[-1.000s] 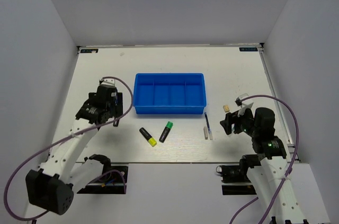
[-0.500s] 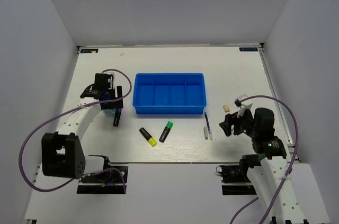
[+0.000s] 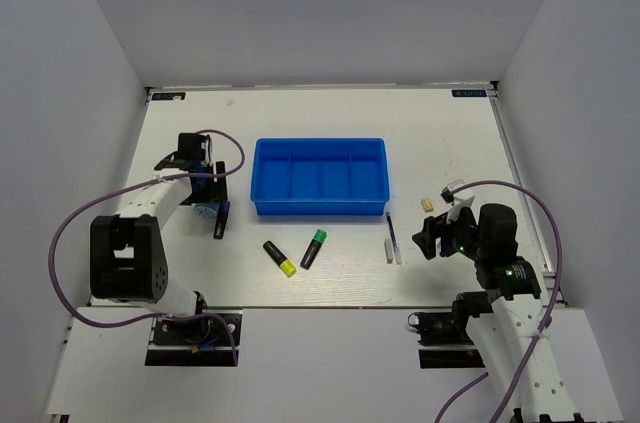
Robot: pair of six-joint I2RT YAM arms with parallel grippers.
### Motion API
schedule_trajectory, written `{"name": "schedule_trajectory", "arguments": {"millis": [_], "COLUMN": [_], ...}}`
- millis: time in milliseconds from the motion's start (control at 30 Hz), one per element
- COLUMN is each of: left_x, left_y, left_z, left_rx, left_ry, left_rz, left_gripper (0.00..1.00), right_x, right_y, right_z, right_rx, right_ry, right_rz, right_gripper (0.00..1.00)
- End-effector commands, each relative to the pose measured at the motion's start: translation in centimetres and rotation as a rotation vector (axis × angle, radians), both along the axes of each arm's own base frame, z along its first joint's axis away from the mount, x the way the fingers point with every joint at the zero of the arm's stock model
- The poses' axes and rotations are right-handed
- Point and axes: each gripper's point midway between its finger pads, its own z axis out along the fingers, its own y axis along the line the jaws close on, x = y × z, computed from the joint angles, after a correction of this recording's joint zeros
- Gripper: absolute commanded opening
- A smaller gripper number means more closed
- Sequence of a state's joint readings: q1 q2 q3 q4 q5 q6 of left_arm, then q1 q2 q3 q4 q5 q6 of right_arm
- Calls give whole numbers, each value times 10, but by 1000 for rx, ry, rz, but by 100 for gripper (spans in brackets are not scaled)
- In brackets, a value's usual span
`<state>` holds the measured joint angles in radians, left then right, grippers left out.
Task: Sort the stationery into containers
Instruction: Grab a piece of stationery with the left arm
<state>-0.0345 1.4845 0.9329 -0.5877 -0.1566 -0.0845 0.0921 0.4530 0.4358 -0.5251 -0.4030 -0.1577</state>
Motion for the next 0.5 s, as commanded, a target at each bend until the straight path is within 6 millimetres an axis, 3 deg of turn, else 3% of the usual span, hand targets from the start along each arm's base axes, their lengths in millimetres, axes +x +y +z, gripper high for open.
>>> {"name": "schedule_trajectory", "arguments": {"millis": [0, 267, 467], "left_x": [19, 20, 19], "left_y": [1, 4, 5], "left_z": [10, -7, -13], "left_rx": [10, 21, 26], "left_ry": [-49, -17, -4], "left_rz": [-17, -7, 0], "left_gripper": [88, 87, 73], "right_x": [3, 2, 2], "right_y": [4, 5, 5], "right_z": [18, 18, 17], "right_rx": [17, 20, 21], "right_ry": [-38, -38, -31], "right_rz": [19, 25, 25], "right_gripper": [75, 75, 75]}}
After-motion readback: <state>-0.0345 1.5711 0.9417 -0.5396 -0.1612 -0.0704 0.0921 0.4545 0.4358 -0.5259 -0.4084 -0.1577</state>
